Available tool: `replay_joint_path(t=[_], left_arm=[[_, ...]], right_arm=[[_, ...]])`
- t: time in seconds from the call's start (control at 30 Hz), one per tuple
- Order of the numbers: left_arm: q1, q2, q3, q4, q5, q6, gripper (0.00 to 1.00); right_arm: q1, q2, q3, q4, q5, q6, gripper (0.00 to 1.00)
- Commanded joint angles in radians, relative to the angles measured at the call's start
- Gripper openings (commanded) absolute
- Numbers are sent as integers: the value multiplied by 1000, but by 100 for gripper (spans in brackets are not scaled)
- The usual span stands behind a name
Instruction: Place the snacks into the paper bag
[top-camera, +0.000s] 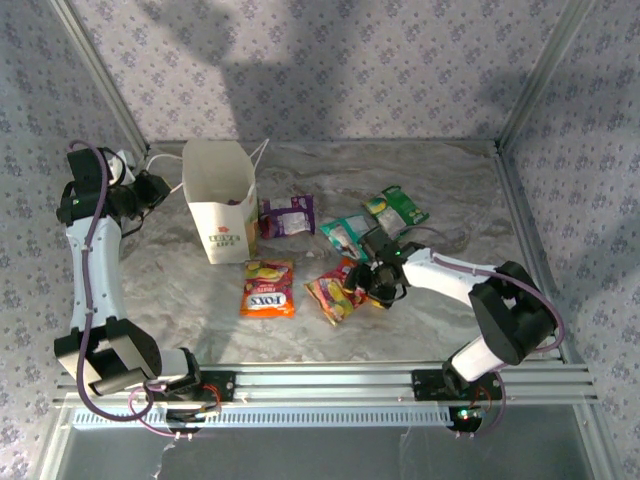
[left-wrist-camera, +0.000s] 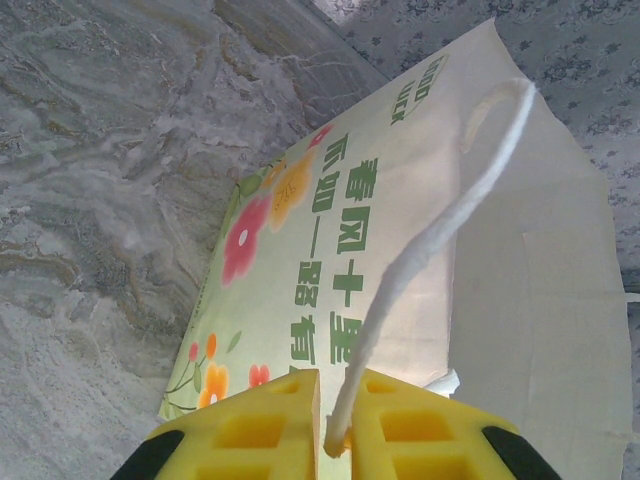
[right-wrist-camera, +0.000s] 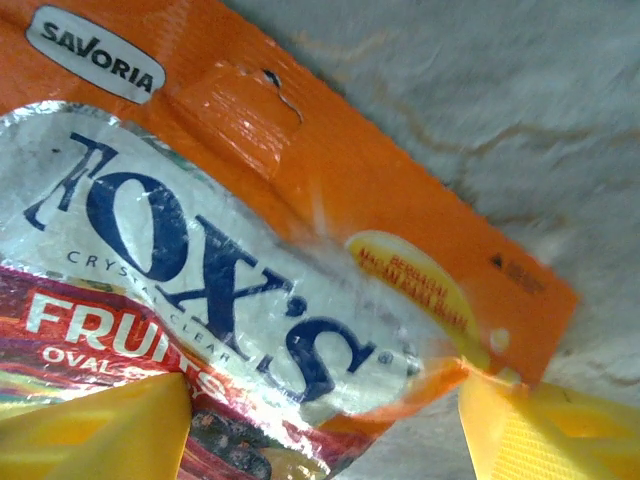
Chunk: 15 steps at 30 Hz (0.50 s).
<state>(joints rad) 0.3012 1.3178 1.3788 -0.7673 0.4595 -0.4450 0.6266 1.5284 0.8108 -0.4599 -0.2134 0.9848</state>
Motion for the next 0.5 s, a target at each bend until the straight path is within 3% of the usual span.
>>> replay_joint_path(t=[0.0, 0.23, 0.47], left_arm=[[4, -25, -7, -17, 6, 13, 16], [4, -35, -3, -30, -8, 23, 16], [4, -47, -6, -38, -11, 27, 16]], right_arm=[[-37, 10, 16, -7, 52, -112, 73], [-64, 55, 126, -58, 53, -297, 73], [-95, 29, 146, -85, 15, -319, 74]])
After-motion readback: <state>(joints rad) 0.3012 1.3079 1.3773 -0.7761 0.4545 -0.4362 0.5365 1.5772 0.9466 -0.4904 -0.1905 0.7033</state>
